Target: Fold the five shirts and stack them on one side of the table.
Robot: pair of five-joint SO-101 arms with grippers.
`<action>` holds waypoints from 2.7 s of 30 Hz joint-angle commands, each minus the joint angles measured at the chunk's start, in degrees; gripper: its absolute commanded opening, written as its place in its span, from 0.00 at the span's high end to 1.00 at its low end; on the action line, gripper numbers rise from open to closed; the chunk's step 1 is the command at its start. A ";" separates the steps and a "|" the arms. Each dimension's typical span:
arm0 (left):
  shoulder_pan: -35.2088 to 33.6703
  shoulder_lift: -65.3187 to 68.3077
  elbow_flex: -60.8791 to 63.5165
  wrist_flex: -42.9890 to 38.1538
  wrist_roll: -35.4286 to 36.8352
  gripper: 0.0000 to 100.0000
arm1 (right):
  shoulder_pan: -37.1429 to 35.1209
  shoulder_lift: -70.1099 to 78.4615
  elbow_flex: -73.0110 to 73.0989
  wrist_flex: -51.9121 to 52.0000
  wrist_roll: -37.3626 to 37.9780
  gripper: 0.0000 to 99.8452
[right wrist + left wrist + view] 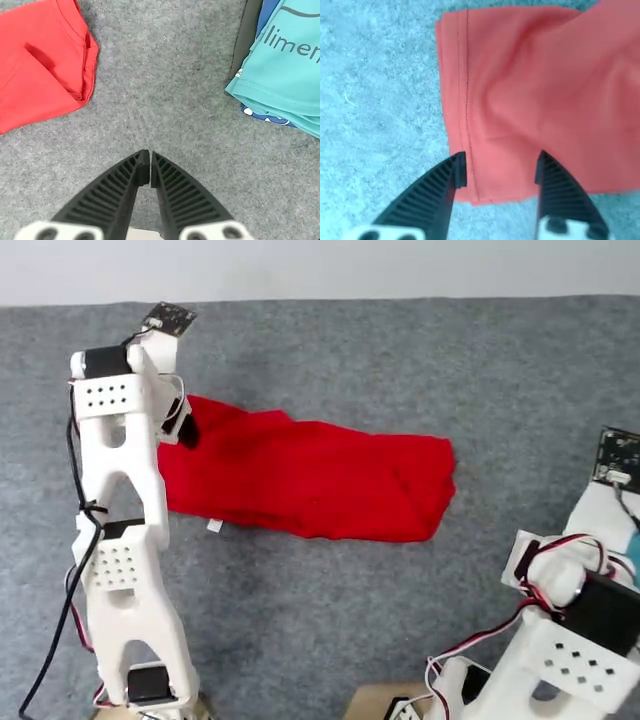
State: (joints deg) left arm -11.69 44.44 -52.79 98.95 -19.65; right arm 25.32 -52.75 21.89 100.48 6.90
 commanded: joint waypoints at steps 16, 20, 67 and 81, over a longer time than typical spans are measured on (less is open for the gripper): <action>-8.09 -16.44 -0.57 1.67 9.93 1.00 | -19.82 11.74 -11.08 -3.30 -7.21 0.98; -8.18 -19.96 8.66 1.49 7.21 1.00 | -26.07 20.70 -18.29 -3.47 -11.43 0.98; 0.44 2.55 5.05 -5.98 6.59 0.78 | -22.55 50.68 -33.67 1.63 -8.97 0.99; -3.43 9.67 0.57 -5.89 2.64 0.74 | -22.73 50.33 -33.67 2.07 -8.97 0.99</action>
State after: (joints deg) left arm -14.77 53.67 -50.24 93.67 -16.31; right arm 2.46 -1.76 -9.14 100.40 -2.59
